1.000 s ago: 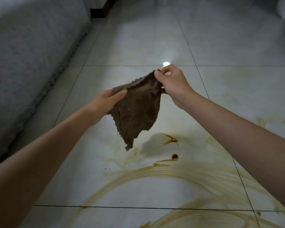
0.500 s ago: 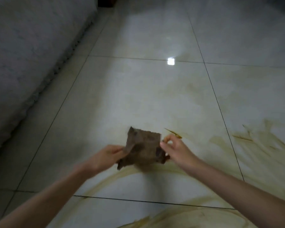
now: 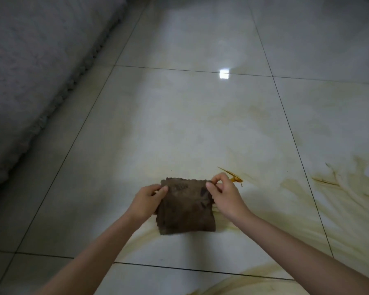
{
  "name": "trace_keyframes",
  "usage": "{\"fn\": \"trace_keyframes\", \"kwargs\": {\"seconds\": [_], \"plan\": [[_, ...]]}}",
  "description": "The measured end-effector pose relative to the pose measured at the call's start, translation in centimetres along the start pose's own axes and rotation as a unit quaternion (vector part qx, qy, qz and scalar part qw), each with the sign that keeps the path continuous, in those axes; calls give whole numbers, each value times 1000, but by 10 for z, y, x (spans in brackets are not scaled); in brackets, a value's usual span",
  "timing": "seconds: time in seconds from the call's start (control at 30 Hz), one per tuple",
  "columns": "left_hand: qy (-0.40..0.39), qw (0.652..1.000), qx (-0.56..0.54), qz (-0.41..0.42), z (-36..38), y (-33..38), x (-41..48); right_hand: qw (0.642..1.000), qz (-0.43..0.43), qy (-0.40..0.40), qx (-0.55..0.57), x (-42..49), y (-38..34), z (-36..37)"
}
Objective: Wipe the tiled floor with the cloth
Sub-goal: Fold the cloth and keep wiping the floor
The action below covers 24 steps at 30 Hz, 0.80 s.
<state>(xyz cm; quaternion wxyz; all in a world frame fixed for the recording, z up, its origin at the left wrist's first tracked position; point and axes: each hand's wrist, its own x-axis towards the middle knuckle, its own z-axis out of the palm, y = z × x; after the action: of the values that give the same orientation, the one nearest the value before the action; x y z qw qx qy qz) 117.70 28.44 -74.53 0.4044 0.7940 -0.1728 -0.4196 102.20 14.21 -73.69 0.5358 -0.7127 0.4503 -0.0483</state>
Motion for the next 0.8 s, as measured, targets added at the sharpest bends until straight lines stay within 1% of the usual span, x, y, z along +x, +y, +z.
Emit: {"fn": "trace_keyframes", "kwargs": {"seconds": [0.07,0.1,0.13,0.17,0.2,0.23,0.3,0.33,0.37,0.47,0.53,0.63,0.67,0.7,0.73,0.77,0.8], "plan": [[92,992,-87,-14,2,-1,10,998,-36,42,-22,11,0,7],[124,985,-121,-23,1,-5,11,994,-67,59,-61,13,5,11],[146,982,-121,-20,-2,-12,12,985,-105,58,-124,14,12,16],[157,984,-88,-4,-5,-21,10,968,-150,32,-199,14,21,21],[156,987,-40,20,-10,-33,8,942,-195,-13,-274,13,31,26],[147,988,10,41,-16,-44,4,906,-239,-58,-345,15,39,31],[137,983,100,67,-27,-62,-1,829,-305,-114,-455,23,52,42],[140,978,135,72,-33,-70,-3,804,-321,-130,-483,30,56,49],[147,973,164,72,-38,-76,-5,791,-329,-140,-496,37,60,55],[160,956,229,89,-48,-83,-8,780,-336,-136,-510,50,68,70],[152,949,257,101,-49,-84,-8,788,-350,-106,-495,50,73,76],[141,953,251,98,-43,-81,-10,841,-385,-68,-373,50,68,75],[139,953,251,97,-40,-80,-9,862,-383,-67,-325,51,64,75],[140,952,254,99,-37,-78,-9,897,-346,-79,-262,50,58,74],[142,950,258,104,-34,-76,-8,938,-278,-93,-186,46,51,68],[145,947,263,111,-30,-73,-7,970,-193,-102,-104,41,43,59],[146,945,268,118,-27,-69,-5,987,-118,-108,-15,35,37,47]]}}
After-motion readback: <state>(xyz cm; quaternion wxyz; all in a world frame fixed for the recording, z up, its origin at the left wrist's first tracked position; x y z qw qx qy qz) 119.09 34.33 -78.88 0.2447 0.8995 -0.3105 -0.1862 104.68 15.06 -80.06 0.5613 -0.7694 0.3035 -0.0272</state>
